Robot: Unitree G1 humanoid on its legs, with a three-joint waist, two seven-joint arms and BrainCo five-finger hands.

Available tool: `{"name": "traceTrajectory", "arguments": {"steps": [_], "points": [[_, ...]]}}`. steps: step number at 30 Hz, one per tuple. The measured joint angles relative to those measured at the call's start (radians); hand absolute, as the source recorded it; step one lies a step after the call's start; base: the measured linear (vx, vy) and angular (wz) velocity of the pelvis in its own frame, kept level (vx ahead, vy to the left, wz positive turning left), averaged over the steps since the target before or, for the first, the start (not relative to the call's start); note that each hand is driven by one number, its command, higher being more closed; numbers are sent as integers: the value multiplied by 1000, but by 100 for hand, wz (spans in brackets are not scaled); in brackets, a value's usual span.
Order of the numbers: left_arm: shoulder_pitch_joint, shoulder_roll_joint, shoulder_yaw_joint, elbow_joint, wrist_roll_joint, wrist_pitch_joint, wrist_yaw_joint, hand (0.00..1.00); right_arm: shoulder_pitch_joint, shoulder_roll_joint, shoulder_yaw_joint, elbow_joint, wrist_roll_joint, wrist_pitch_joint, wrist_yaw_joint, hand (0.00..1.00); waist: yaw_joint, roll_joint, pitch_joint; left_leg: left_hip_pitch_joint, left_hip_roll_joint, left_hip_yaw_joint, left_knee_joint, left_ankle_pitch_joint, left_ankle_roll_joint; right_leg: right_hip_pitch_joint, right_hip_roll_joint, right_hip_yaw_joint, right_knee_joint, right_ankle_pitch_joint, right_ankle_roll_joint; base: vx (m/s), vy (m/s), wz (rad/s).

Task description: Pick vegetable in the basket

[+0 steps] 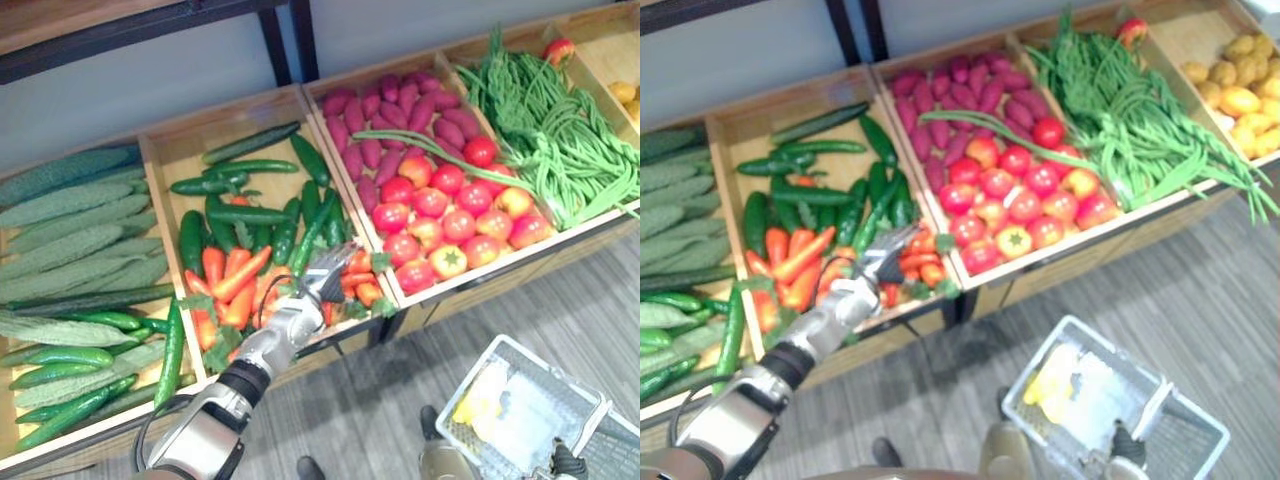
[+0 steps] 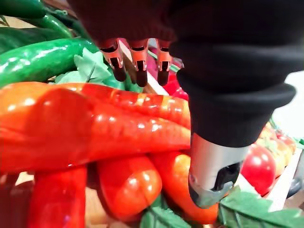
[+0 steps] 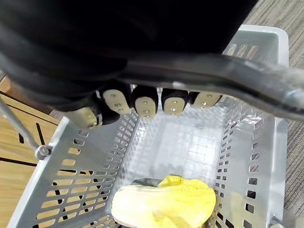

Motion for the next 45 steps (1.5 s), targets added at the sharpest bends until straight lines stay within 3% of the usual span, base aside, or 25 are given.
{"name": "traceTrajectory", "arguments": {"steps": [26,41,42,45], "points": [[7,54,46,114,8,31,7,0,0,-13,5,2,1,2,-6,100,0,10,21,-7,1,-23,16,-2,-3,16,-11,-29,-15,5,-3,-1,-15,2],[-64,-19,79,114,6,71,42,0,-29,-16,6,-9,1,2,-7,100,2,-3,45,-57,5,4,29,-3,-3,-48,0,19,-20,40,7,-5,-18,-6],[-66,-21,81,114,6,75,46,100,-29,-16,6,-18,1,3,-7,100,2,-3,46,-59,5,6,29,-3,-3,-52,1,23,-20,43,7,-18,-21,-7],[-80,-31,81,114,6,77,51,100,-29,-16,5,-19,1,3,-10,100,2,-4,47,-59,5,6,29,-3,-2,-52,1,24,-20,43,7,-5,-7,-1]]}}
